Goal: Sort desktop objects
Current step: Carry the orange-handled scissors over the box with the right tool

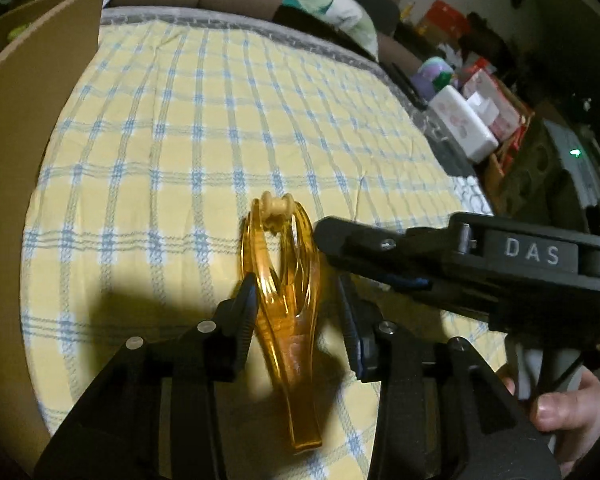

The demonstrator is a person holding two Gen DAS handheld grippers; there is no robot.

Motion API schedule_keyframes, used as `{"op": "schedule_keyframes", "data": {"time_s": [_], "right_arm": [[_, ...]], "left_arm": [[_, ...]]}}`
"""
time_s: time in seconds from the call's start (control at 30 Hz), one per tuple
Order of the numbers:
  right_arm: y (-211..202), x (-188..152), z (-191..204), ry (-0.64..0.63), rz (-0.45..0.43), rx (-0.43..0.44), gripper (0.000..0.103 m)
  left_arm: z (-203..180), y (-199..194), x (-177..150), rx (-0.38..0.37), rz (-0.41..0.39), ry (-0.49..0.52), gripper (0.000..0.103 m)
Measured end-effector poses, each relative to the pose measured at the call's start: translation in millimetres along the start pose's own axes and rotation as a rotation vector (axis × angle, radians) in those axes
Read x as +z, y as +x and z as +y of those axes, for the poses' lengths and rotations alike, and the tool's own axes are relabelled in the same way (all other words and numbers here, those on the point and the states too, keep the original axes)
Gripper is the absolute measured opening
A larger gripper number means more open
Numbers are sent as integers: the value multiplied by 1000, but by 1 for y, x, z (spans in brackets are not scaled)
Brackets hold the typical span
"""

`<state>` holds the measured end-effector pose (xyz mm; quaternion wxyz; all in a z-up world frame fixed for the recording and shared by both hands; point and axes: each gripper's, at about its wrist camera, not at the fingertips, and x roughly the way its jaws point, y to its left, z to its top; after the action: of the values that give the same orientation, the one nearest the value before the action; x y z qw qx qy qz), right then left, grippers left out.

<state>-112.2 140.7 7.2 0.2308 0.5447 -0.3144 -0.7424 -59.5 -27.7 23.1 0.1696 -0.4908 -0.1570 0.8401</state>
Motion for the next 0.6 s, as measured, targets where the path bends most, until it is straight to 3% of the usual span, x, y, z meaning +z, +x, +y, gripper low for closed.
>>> {"op": "schedule_keyframes", "data": {"time_s": [0.03,0.17,0.33,0.6], "right_arm": [[6,0,-4,31,16,35,21],[11,1,-10,69,33,83,24],[-1,1,5,36,16,110,24],[-37,-2,74,-88,-50,190,24]], "left_arm": [[-1,1,-1,-15,10,2,27],[-1,-3,-3,-23,12,15,27],[-9,-24,2,-20,-34,26,27],[-13,-101,23,-59,-165,41,27]]}}
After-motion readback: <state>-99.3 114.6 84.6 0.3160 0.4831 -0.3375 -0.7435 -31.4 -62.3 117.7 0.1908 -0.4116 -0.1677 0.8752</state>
